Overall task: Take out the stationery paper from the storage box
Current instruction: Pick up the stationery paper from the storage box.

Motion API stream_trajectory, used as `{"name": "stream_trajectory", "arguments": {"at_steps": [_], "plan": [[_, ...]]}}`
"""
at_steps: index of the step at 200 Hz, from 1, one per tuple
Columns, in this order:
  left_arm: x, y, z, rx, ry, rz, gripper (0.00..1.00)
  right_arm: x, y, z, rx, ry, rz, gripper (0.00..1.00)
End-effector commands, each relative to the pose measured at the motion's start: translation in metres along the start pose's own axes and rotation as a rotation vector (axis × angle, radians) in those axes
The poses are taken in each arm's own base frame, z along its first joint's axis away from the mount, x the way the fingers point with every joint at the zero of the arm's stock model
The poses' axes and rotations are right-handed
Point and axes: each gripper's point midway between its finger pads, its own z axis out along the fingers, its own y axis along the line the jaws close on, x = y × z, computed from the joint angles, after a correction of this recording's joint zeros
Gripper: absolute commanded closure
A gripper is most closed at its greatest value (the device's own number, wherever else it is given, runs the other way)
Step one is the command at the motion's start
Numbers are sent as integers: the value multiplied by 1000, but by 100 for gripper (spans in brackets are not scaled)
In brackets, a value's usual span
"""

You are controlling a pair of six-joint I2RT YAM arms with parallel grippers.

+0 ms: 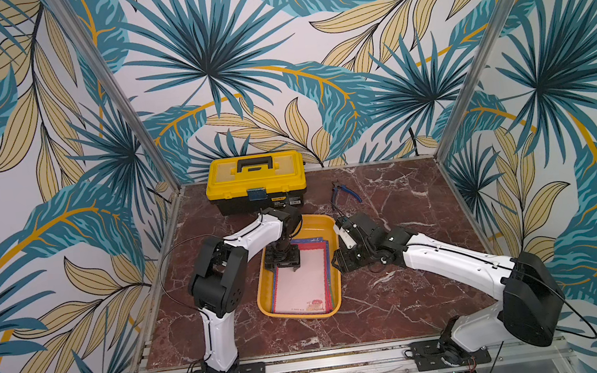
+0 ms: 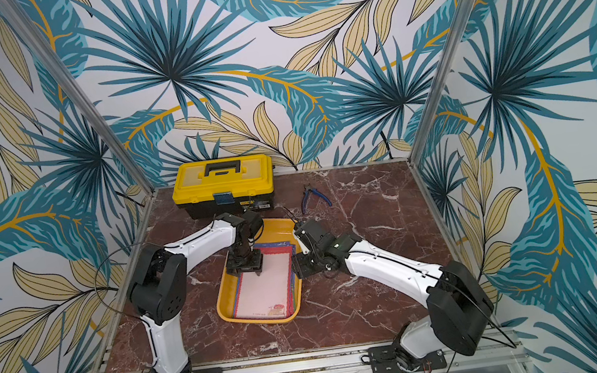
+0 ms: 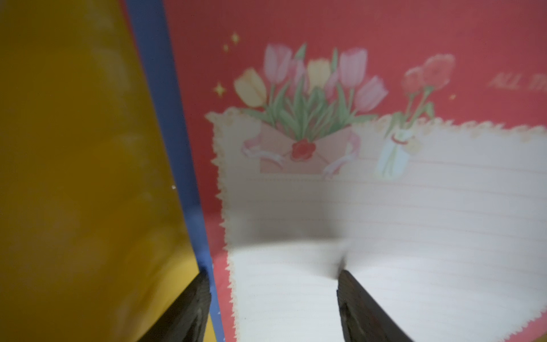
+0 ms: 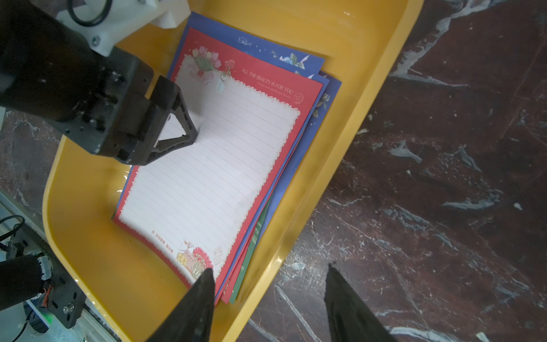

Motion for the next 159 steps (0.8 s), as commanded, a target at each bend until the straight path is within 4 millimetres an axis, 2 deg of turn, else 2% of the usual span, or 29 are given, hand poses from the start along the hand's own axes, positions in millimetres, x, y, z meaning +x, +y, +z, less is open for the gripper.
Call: {"name": "stream_trajectory", "arguments": {"at_steps": [1,51,105,159], "plan": [[1,-3,4,9,15,20,34,12,-5,6,19,40,10,40],[0,-12,-3,59,3,23,43,14,-3,10,9,52,21,40],[-2,-20,-14,113,-25,17,57,15,-7,10,28,54,38,41],[-2,-32,-15,189,-34,14,62,17,-5,12,13,58,57,41]]}}
